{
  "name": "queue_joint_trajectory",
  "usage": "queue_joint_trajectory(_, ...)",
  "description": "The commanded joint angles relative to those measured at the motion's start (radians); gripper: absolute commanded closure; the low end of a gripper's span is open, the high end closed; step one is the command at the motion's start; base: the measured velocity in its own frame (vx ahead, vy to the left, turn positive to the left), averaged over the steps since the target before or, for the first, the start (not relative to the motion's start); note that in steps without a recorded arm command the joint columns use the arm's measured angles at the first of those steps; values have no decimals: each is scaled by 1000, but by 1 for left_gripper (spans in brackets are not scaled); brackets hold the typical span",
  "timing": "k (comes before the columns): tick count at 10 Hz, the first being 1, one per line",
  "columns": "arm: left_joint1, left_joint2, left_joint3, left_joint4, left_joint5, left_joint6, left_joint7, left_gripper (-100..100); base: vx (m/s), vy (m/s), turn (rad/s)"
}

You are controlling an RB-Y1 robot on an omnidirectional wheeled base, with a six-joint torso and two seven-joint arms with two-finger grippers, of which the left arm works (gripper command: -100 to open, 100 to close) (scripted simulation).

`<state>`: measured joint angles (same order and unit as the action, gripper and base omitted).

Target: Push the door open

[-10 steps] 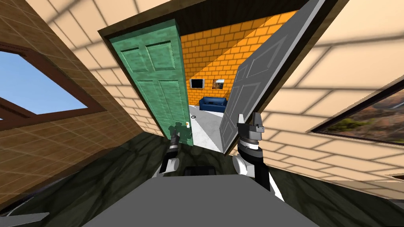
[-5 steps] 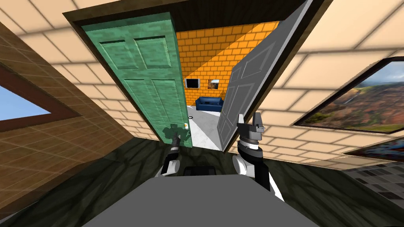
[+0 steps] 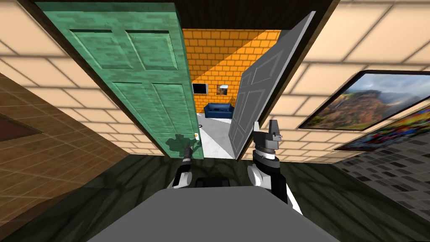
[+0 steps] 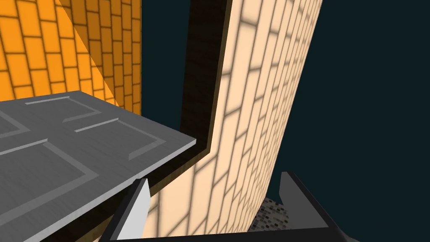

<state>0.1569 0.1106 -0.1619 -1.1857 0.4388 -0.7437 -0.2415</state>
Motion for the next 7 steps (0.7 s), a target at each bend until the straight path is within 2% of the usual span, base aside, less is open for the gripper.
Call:
queue_joint_trajectory(1, -6, -1, -5, 29, 10, -2, -8, -100, 25, 97, -182)
queue_joint_trajectory(6, -30, -1, -18, 120, 36, -15, -22, -100, 14, 97, -168)
queue_joint_trajectory(7, -38, -1, -22, 151, 45, -19, -27, -100, 7, 125, -256)
